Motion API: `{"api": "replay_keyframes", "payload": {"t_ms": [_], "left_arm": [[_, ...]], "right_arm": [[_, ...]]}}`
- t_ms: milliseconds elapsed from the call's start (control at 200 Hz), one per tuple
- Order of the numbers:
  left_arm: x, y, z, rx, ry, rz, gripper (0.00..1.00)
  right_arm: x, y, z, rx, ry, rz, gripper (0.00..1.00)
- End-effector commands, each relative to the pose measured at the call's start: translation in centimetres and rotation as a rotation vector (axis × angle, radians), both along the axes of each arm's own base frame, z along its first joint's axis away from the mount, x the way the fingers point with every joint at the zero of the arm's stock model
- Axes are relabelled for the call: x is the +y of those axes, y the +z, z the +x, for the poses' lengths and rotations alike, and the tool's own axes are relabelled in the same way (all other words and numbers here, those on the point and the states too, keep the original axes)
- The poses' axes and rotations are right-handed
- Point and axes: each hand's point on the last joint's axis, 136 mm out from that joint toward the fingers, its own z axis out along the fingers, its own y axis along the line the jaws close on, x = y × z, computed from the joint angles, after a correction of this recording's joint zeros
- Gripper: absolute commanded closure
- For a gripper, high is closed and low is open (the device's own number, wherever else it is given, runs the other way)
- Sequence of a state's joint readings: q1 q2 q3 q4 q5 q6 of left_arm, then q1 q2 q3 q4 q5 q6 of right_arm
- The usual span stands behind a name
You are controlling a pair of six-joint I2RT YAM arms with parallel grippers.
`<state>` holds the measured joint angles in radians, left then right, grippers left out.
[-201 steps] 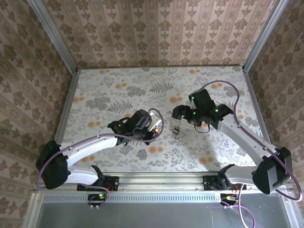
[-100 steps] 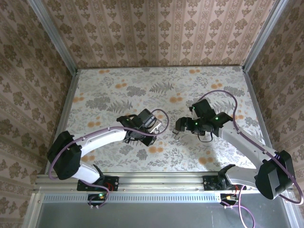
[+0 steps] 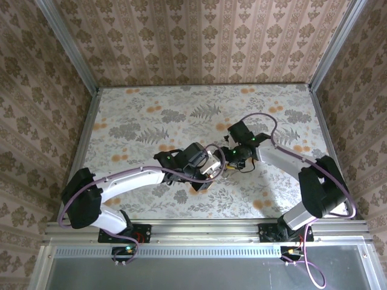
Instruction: Unlock with the key
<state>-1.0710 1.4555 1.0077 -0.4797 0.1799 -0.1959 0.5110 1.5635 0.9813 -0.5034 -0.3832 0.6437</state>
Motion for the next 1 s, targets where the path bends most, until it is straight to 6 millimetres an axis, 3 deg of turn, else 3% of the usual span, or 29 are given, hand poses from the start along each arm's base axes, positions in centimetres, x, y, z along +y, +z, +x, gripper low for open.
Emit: {"api": "replay_keyframes", "payload": {"t_ms": [0, 160, 380, 635, 750, 875, 990], "left_arm": [[0.0, 3.0, 2.3, -0.210, 0.029, 0.007, 1.00], [0.3, 3.7, 2.9, -0.305, 0.038, 0.026, 1.00], [0.8, 5.6, 2.7, -0.461, 0.002, 0.027, 1.00], [1.9, 5.4, 2.3, -0.497, 0.018, 0.032, 1.00], [2.2, 4.5, 1.6, -0.394, 0.048, -0.049, 1.00], [2.0, 3.2, 0.4, -0.195, 0.094, -0.183, 1.00], [2.0, 2.5, 0.5, 0.033, 0.203, -0.362, 1.00]], "right_arm": [[1.8, 0.2, -1.1, 0.071, 0.022, 0.050, 0.38], [1.7, -0.1, -2.5, 0.107, 0.040, 0.024, 0.41], [1.4, -0.7, -2.5, 0.151, 0.035, 0.022, 0.38], [1.9, 0.3, -2.2, 0.173, 0.032, 0.060, 0.32], [1.0, 1.2, -1.7, 0.147, 0.008, 0.064, 0.25], [-1.7, 2.5, -0.7, 0.069, -0.037, 0.033, 0.20], [-4.7, 4.5, -0.1, -0.021, -0.082, -0.002, 0.14]]}}
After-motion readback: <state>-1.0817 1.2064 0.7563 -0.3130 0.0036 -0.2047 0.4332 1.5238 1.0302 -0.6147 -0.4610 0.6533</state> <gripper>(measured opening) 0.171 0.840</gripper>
